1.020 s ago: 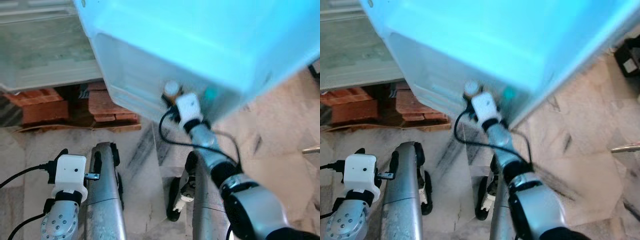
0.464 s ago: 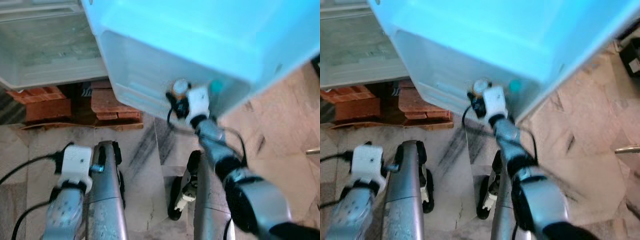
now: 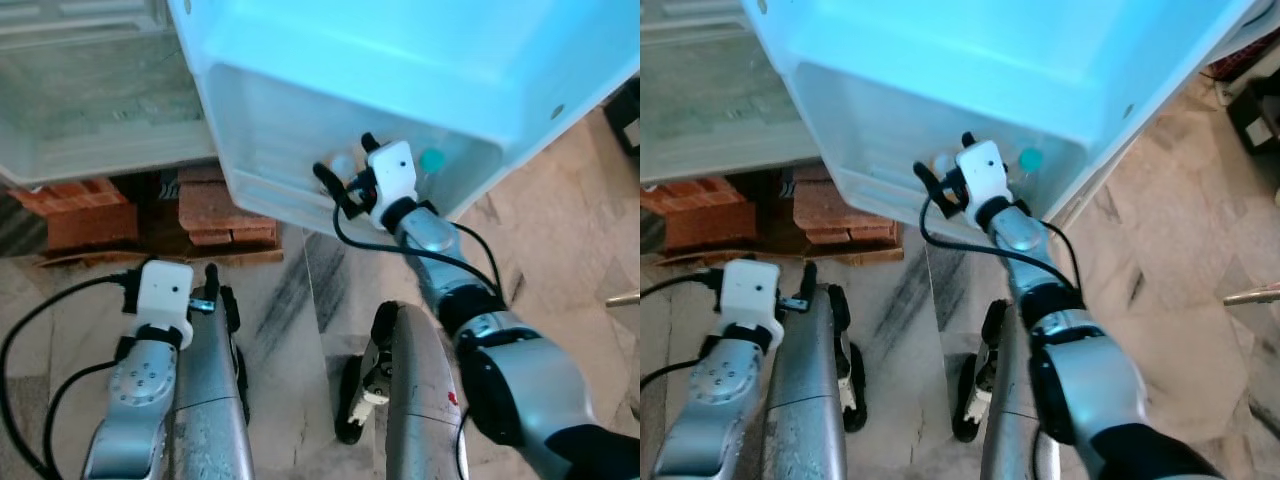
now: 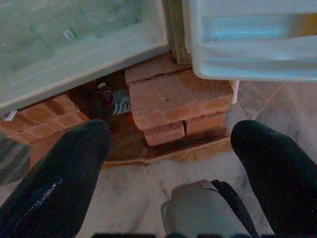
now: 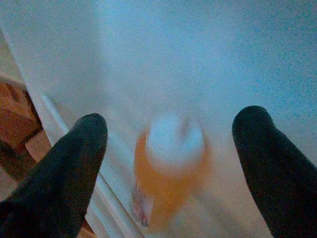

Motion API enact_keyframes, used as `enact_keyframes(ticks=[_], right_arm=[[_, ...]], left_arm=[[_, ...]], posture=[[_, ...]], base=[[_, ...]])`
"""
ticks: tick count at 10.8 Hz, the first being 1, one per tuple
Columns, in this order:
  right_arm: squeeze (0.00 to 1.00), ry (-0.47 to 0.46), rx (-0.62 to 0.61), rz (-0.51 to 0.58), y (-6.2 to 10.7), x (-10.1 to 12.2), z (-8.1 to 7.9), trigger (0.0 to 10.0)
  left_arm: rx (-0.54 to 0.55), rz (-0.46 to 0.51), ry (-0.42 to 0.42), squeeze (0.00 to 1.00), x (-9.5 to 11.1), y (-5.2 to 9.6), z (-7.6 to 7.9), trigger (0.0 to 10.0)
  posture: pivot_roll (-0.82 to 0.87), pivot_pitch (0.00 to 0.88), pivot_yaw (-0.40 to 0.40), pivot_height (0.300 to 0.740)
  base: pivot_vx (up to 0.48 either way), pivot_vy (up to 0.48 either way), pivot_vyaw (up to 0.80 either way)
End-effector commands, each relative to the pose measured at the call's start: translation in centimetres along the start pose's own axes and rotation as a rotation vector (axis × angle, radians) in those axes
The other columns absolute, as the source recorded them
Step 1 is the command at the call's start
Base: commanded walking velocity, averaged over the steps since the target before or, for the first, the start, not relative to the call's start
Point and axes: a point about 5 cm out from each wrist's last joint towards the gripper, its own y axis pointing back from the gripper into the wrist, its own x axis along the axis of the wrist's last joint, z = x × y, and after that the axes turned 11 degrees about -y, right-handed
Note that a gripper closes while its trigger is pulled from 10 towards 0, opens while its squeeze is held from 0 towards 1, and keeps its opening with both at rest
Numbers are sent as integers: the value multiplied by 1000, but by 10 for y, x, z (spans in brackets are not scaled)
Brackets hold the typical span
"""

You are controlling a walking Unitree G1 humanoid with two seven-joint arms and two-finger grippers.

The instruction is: Restocking fridge

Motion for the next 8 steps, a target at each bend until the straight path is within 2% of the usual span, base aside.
enact_keyframes(ticks=[1,3,4,5,7,8], right_arm=[[1000,5,10,-39,7,-11,-1,10000],[1000,-15,72,-49,34,-32,-2,10000],[1000,-72,48,-37,57,-45,-3,10000],[1000,-178,-89,-33,85,-59,-3,10000],[1000,-306,-318,-50,116,-81,-6,10000],[0,-355,-431,-18,121,-81,-13,10000]], left_arm=[[-5,-25,-5,0,-8,1,4,10000],[-7,-15,-3,0,-10,-1,3,10000],[-3,-20,-4,0,-17,1,2,10000],[28,-31,7,0,-23,3,1,10000],[77,-41,27,0,-27,4,0,10000],[91,-24,29,0,-24,-2,-2,10000]], posture=[[208,215,-68,539],[200,159,-42,539],[187,130,-51,539],[191,96,-71,539],[203,45,-80,539],[201,26,-65,539]], base=[[0,0,0],[0,0,0],[0,0,0],[0,0,0],[0,0,0],[0,0,0]])
